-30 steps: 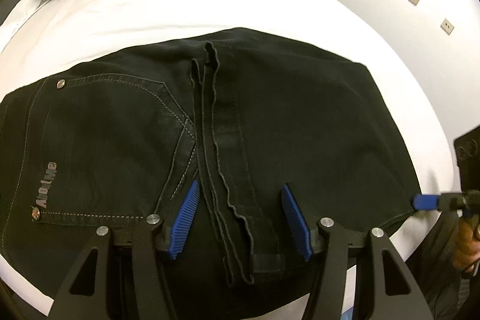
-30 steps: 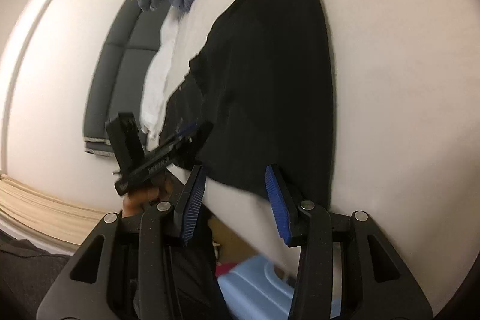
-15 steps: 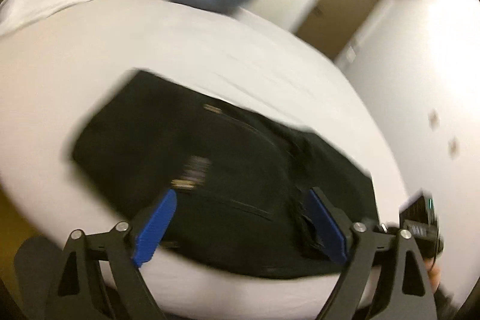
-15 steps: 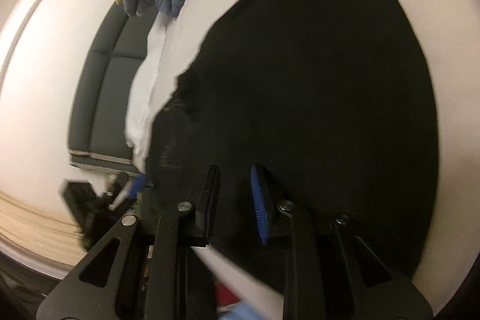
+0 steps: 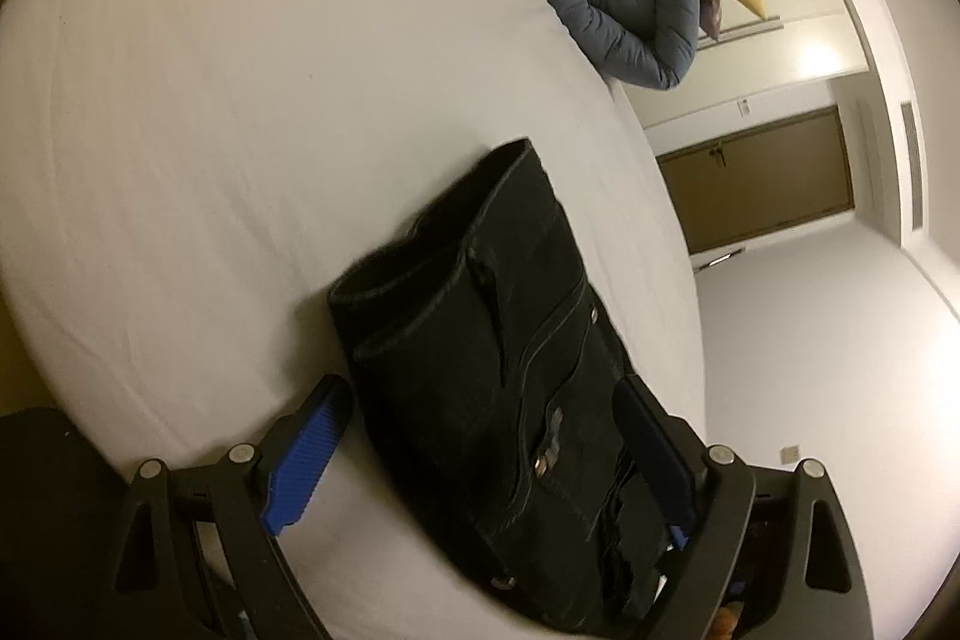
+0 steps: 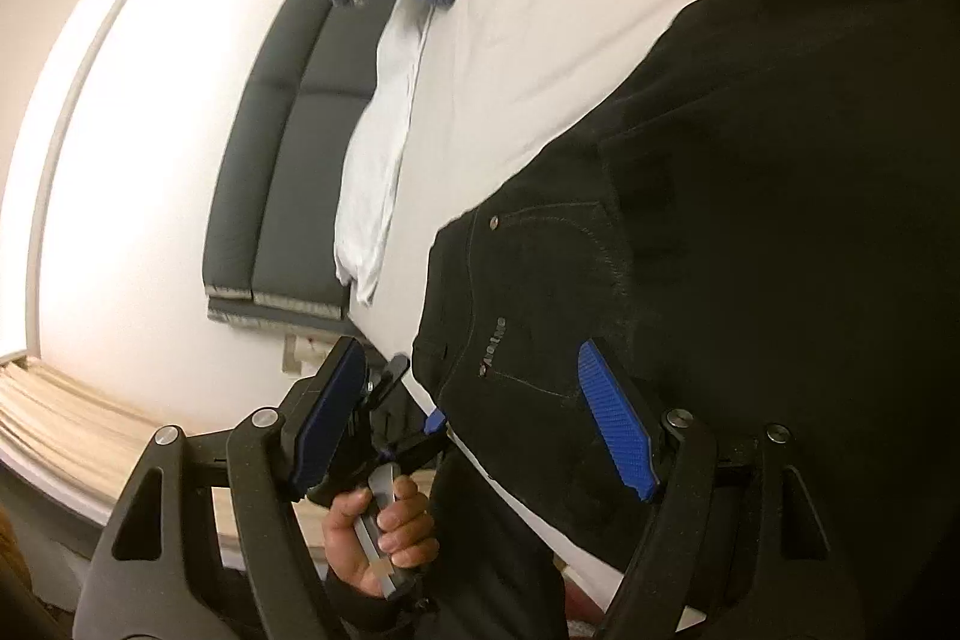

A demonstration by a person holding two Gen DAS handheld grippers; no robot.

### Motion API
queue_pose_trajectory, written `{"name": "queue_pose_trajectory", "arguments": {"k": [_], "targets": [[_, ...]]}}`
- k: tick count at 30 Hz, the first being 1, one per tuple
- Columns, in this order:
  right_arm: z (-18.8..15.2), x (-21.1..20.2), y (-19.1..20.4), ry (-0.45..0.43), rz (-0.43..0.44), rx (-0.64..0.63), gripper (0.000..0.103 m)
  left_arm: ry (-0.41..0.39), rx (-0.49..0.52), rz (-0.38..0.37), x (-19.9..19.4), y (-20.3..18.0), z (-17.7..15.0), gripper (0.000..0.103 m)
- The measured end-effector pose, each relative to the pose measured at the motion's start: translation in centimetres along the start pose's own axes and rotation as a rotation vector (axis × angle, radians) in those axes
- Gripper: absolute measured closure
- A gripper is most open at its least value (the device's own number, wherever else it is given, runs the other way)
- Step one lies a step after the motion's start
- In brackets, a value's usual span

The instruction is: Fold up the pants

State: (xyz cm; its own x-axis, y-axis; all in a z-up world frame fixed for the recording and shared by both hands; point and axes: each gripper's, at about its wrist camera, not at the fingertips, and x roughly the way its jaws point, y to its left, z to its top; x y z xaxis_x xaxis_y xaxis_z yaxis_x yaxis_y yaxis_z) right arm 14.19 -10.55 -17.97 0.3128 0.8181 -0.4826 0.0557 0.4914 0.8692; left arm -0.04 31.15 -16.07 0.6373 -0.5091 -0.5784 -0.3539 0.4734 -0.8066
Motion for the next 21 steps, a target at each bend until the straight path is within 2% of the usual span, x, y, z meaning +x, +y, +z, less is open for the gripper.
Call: {"name": "queue_pose_trajectory", "arguments": {"k": [4, 6, 7, 8, 10, 12, 15, 18, 21], "targets": [[1.5, 0.5, -1.2, 0.011, 0.000, 0.036, 0.030, 0.013, -0.014, -0.012, 0.8, 0.0, 0.6, 0.012], [1.6, -0.1, -2.6, 0.008, 0.001, 0.061, 0.030, 0.017, -0.012, -0.005, 0.9, -0.1, 0.5, 0.018], [1.9, 0.2, -2.8, 0.016, 0.009, 0.069, 0.030, 0.023, -0.011, 0.000, 0.9, -0.3, 0.6, 0.033], [2.1, 0.5, -3.2, 0.025, 0.012, 0.073, 0.030, 0.037, -0.014, 0.002, 1.3, -0.3, 0.7, 0.052], [2.3, 1.6, -3.6, 0.052, 0.018, 0.080, 0.030, 0.067, -0.042, -0.004, 1.9, 0.2, 0.9, 0.075], [2.3, 2.8, -4.0, 0.088, 0.001, 0.079, 0.030, 0.070, -0.048, -0.007, 1.9, 0.4, 1.0, 0.077], [2.2, 5.0, -4.7, 0.136, -0.171, 0.065, 0.041, 0.055, -0.015, -0.003, 1.4, -0.3, 0.7, 0.083], [2.2, 4.8, -4.8, 0.105, -0.162, 0.071, 0.041, 0.020, 0.048, 0.005, 0.7, -2.3, 0.3, 0.085], [1.9, 5.0, -4.0, 0.099, -0.191, 0.024, 0.041, -0.015, 0.158, 0.021, 0.1, -5.8, -0.4, 0.086]]}}
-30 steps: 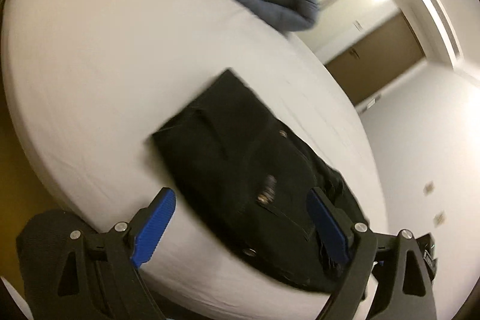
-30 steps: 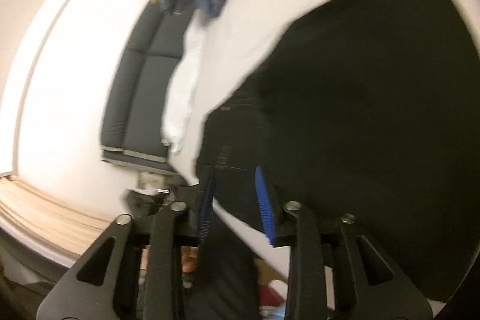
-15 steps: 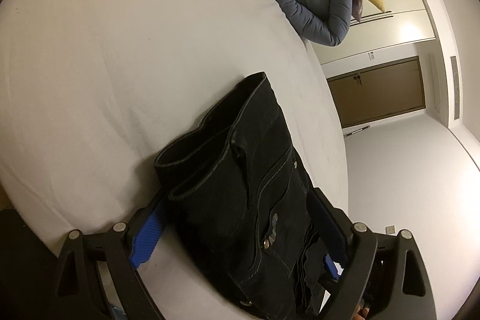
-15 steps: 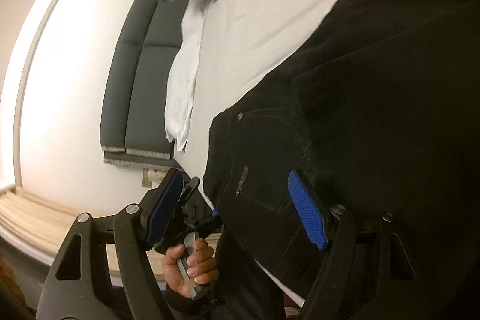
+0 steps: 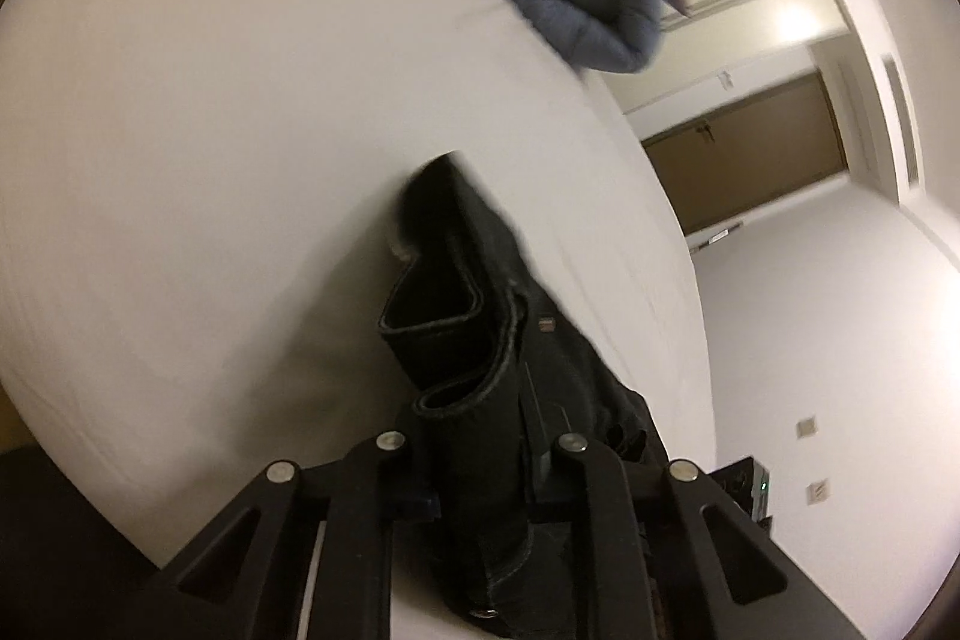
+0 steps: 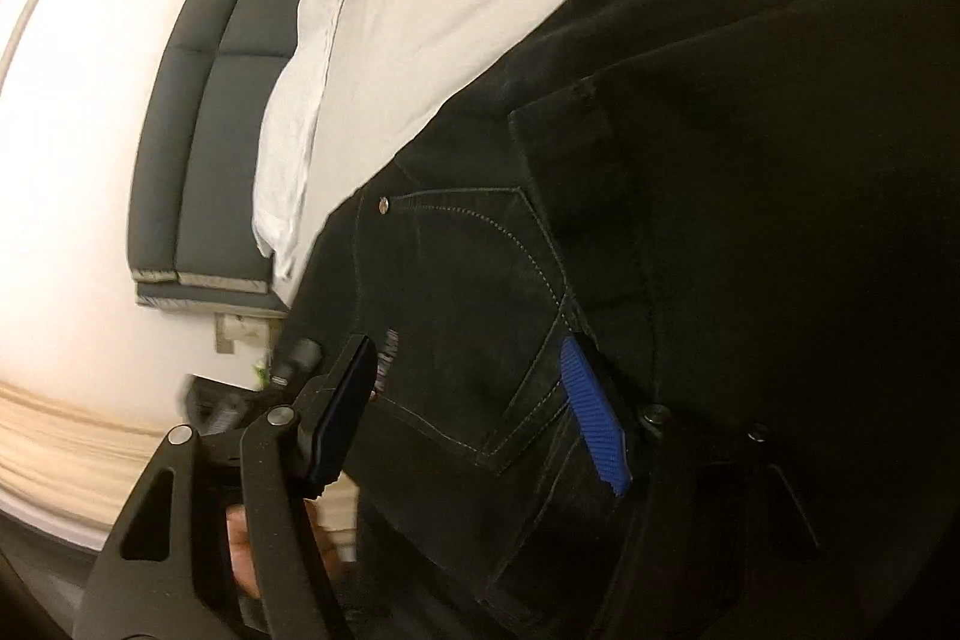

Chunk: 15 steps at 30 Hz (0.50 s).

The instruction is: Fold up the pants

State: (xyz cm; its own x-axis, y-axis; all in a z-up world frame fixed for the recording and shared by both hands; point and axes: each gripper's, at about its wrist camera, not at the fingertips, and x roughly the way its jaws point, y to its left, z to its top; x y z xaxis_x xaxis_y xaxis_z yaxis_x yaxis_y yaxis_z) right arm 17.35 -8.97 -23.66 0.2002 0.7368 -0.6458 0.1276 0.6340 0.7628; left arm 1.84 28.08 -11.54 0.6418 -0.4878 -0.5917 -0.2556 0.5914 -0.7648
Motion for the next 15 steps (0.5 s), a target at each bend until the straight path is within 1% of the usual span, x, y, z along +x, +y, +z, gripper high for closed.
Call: {"name": "queue_pose_trajectory", "arguments": {"k": [2, 4, 6, 8, 11, 13, 15], "targets": [[0.2, -0.4, 0.5, -0.001, -0.003, 0.021, 0.039, -0.021, 0.104, 0.011, -0.4, -3.2, -0.3, 0.086], [0.4, -1.7, 1.1, -0.034, 0.050, 0.048, 0.038, -0.035, 0.219, 0.016, -0.3, -6.6, -1.0, 0.086], [0.8, -4.1, 1.8, -0.075, 0.093, 0.022, 0.039, -0.030, 0.387, 0.020, 0.3, -11.1, -3.1, 0.086], [1.4, -6.2, 1.8, -0.081, 0.128, 0.021, 0.038, -0.006, 0.546, 0.029, 1.6, -14.9, -6.2, 0.086], [2.5, -9.5, 1.2, -0.104, 0.176, 0.034, 0.038, 0.044, 0.783, 0.068, 4.7, -19.3, -12.6, 0.086], [3.1, -11.0, 0.5, -0.114, 0.186, 0.053, 0.031, 0.083, 0.867, 0.100, 6.8, -20.5, -15.8, 0.086], [3.1, -12.0, -0.1, -0.114, 0.173, 0.042, 0.030, 0.122, 0.916, 0.135, 8.5, -20.8, -18.2, 0.086]]}}
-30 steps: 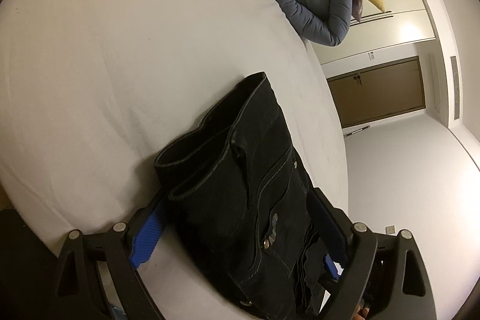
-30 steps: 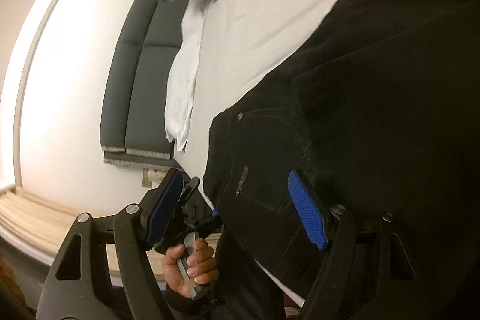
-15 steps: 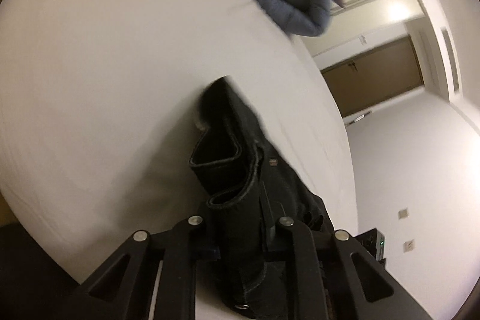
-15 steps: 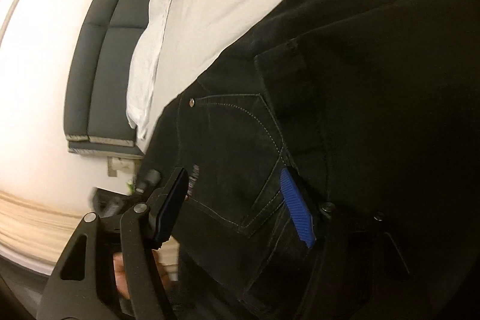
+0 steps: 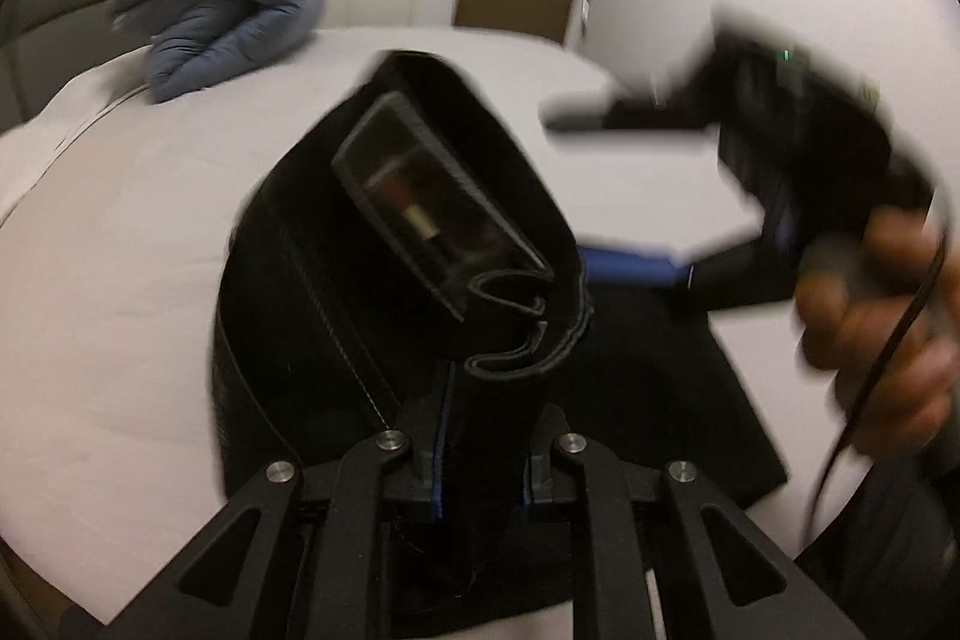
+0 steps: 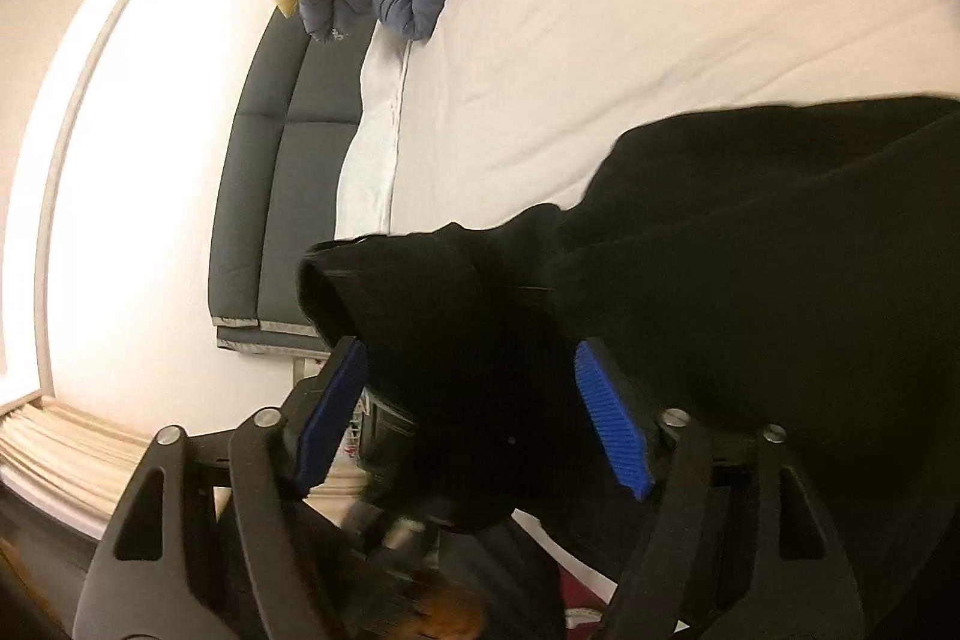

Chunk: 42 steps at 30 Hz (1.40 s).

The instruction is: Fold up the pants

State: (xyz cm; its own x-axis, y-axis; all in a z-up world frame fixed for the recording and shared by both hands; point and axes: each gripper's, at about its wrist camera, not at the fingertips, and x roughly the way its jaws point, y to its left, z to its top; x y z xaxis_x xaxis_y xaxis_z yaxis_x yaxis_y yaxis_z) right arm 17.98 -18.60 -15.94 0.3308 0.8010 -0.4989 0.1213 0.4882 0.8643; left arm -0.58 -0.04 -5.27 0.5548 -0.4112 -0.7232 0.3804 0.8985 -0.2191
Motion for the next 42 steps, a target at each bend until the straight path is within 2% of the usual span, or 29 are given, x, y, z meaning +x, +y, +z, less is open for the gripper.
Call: {"name": "queue_pose_trajectory", "arguments": {"k": [6, 9, 12, 15, 17, 19, 20, 22, 25, 34, 42], "targets": [[-0.7, -1.5, -2.0, 0.047, -0.136, -0.043, 0.029, 0.043, 0.174, 0.061, 1.8, -4.0, -1.0, 0.086], [-0.4, -1.9, -2.5, 0.048, -0.166, -0.067, 0.029, 0.065, 0.239, 0.095, 2.3, -5.4, -1.3, 0.086], [-0.7, -1.2, -0.9, 0.051, -0.291, -0.166, 0.030, 0.076, 0.284, 0.118, 2.8, -6.3, -1.1, 0.086], [-1.5, -1.1, 1.1, 0.048, -0.339, -0.261, 0.030, 0.068, 0.316, 0.129, 2.9, -7.2, -1.2, 0.086], [-1.7, -1.2, 2.0, 0.045, -0.379, -0.307, 0.043, 0.067, 0.333, 0.135, 3.0, -7.4, -1.0, 0.086], [-1.8, -1.1, 1.8, 0.060, -0.442, -0.331, 0.079, 0.073, 0.345, 0.142, 3.5, -7.6, -0.7, 0.086], [-1.6, -1.3, 1.5, 0.059, -0.469, -0.321, 0.084, 0.077, 0.348, 0.139, 3.6, -7.7, -0.7, 0.086], [-1.5, -1.7, 0.9, 0.050, -0.463, -0.299, 0.090, 0.072, 0.361, 0.125, 3.5, -8.0, -1.0, 0.086], [-2.1, -3.9, -0.1, 0.018, -0.449, -0.296, 0.094, 0.061, 0.388, 0.109, 3.3, -8.6, -1.1, 0.086], [-1.4, -9.0, -1.3, -0.109, -0.379, -0.241, 0.095, 0.029, 0.443, 0.048, 4.4, -11.4, 1.4, 0.086], [-2.5, -12.1, -4.9, -0.175, -0.366, -0.153, 0.095, 0.054, 0.483, -0.001, 6.1, -12.8, 1.0, 0.086]]}}
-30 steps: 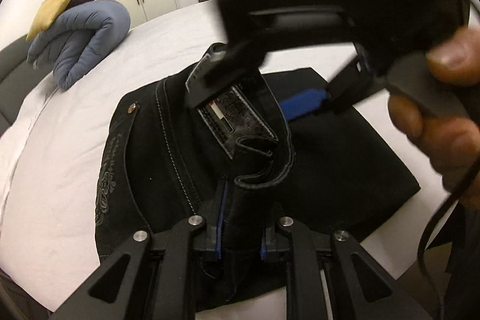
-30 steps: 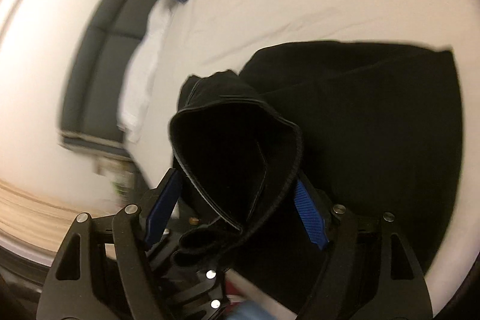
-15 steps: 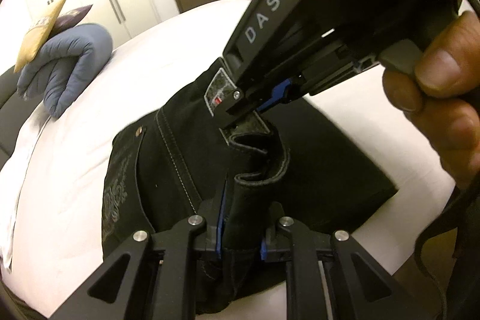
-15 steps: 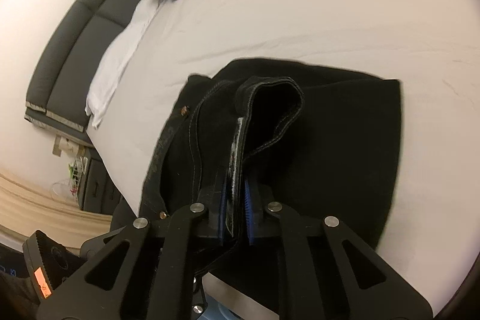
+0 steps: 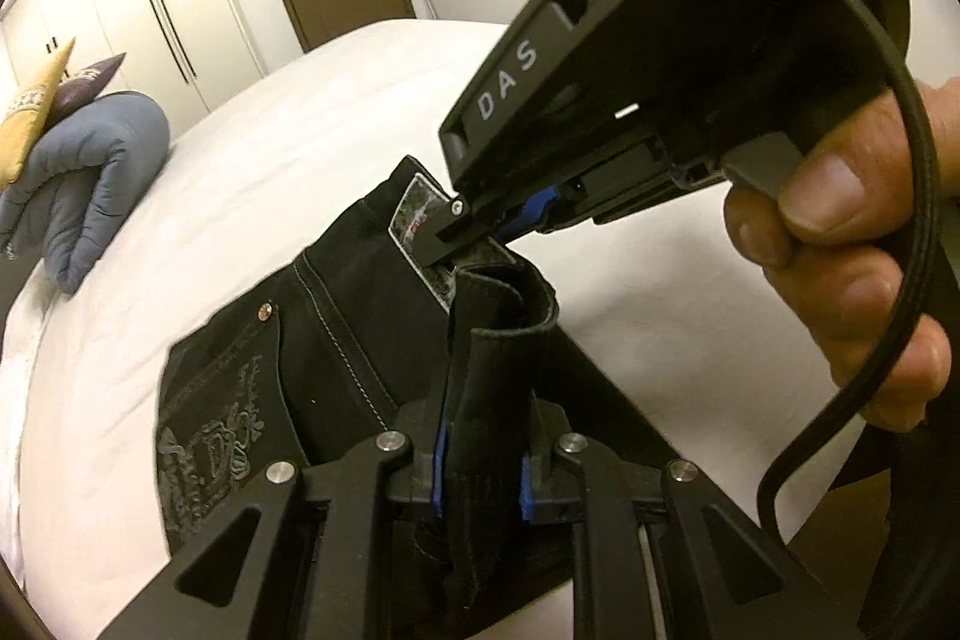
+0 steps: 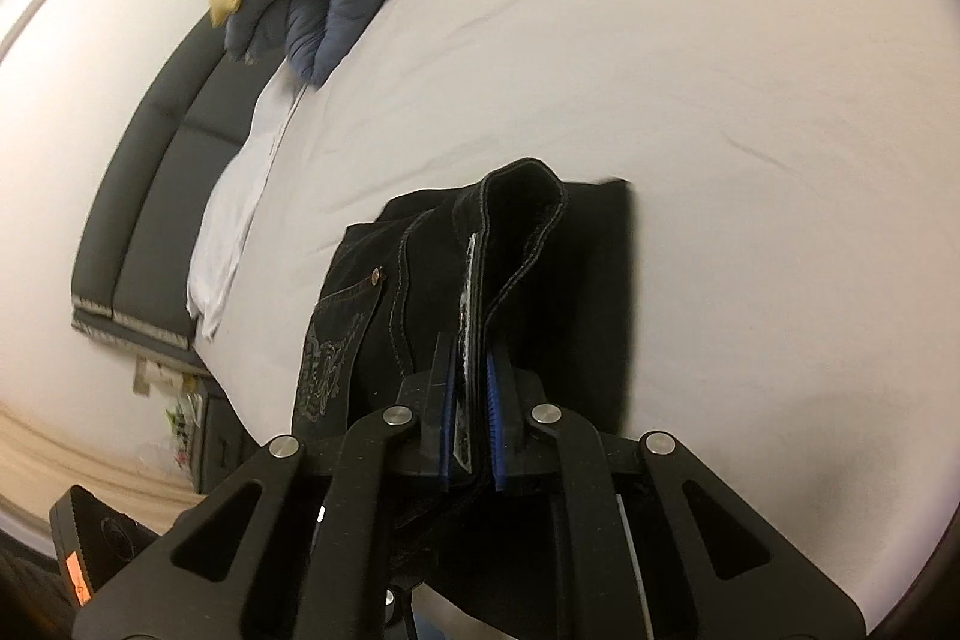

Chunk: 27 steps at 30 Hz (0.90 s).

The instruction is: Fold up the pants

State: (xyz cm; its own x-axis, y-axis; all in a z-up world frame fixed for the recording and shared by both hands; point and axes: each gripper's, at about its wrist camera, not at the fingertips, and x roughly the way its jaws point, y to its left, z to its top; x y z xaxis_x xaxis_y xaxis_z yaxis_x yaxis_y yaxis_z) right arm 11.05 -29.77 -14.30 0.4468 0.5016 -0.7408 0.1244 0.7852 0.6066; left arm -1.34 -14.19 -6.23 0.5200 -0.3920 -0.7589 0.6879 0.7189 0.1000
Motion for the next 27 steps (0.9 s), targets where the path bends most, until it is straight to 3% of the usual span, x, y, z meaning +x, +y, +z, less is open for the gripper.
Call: {"name": "queue_pose_trajectory", "arguments": {"k": [6, 9, 11, 14, 18, 21, 24, 27], "targets": [[-1.0, 2.3, -3.5, 0.026, -0.033, 0.047, 0.092, 0.055, -0.043, -0.061, 3.2, 1.5, -0.8, 0.079], [-1.5, 2.6, -5.8, 0.007, 0.048, 0.126, 0.091, 0.045, -0.100, -0.126, 2.1, 3.2, -1.1, 0.066], [-1.9, 2.5, -6.7, 0.002, 0.093, 0.163, 0.088, 0.028, -0.146, -0.161, 0.6, 4.8, -1.5, 0.044], [-2.4, 1.2, -6.5, -0.013, 0.079, 0.164, 0.082, -0.045, -0.202, -0.145, -2.6, 8.2, -2.3, 0.031], [-2.4, -1.6, -5.4, -0.076, -0.012, 0.149, 0.082, -0.071, -0.311, -0.113, -3.9, 14.0, -3.2, 0.030], [-2.6, -2.9, -1.5, -0.080, 0.059, 0.065, 0.082, -0.037, -0.387, -0.096, -3.4, 16.0, -4.7, 0.034], [-4.1, -1.4, 2.7, -0.003, 0.038, -0.060, 0.082, 0.001, -0.448, -0.121, -2.1, 18.5, -5.6, 0.039], [-6.1, 2.6, 1.9, 0.125, -0.136, -0.061, 0.086, 0.027, -0.479, -0.132, -1.3, 18.3, -5.4, 0.043]]}}
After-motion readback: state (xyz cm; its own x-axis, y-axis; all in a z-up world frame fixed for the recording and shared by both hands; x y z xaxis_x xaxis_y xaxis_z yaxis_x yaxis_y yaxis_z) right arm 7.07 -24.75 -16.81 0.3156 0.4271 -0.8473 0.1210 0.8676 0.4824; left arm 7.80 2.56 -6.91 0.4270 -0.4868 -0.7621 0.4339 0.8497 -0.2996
